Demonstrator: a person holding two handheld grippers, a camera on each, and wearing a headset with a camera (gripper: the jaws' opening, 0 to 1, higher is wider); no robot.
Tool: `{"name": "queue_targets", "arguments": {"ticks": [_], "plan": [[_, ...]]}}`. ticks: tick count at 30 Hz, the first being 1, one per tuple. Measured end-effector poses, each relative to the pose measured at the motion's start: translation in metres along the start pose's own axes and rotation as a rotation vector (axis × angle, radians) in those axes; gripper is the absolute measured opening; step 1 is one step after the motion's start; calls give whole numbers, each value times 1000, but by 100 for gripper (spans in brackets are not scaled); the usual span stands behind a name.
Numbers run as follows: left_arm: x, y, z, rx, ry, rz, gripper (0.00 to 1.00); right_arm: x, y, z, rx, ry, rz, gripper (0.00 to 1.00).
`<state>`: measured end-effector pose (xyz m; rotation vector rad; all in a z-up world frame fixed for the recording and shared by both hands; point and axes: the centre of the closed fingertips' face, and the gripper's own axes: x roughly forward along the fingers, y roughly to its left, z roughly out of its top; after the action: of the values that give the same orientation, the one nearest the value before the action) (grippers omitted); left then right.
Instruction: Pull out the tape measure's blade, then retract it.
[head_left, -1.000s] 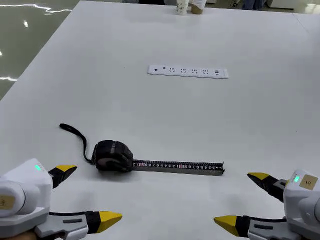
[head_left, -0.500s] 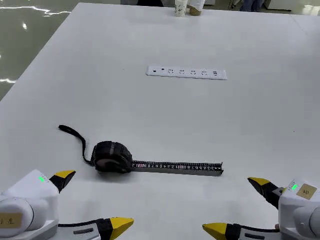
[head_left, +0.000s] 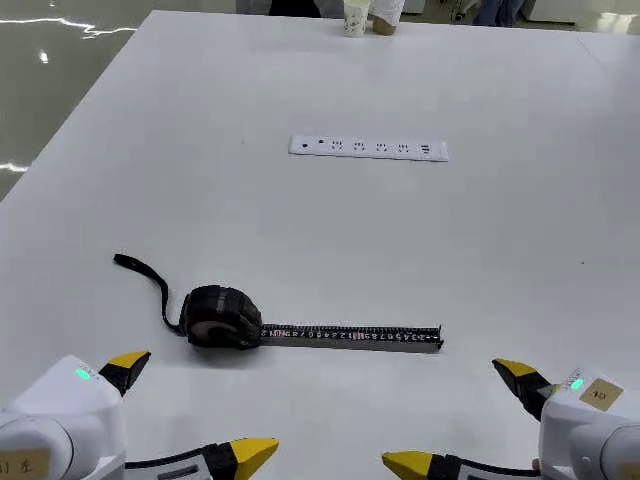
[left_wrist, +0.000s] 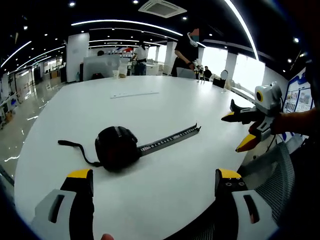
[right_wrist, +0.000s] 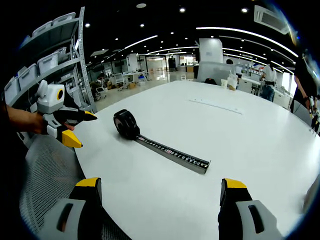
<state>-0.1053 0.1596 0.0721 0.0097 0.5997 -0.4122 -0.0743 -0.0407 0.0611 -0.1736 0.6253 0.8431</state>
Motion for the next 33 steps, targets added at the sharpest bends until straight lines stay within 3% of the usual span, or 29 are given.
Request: {"name": "queue_targets", "arguments": {"ticks": [13, 21, 33], "plan": [[-4, -1, 1, -14, 6, 39, 99, -3, 9, 11, 44, -36, -22, 99], [-5, -2, 6, -21, -5, 57, 99, -3, 11, 13, 57, -45, -27, 99], [-5, -2, 6, -32, 1, 77, 99, -2, 13, 16, 65, -49, -26, 99]]}}
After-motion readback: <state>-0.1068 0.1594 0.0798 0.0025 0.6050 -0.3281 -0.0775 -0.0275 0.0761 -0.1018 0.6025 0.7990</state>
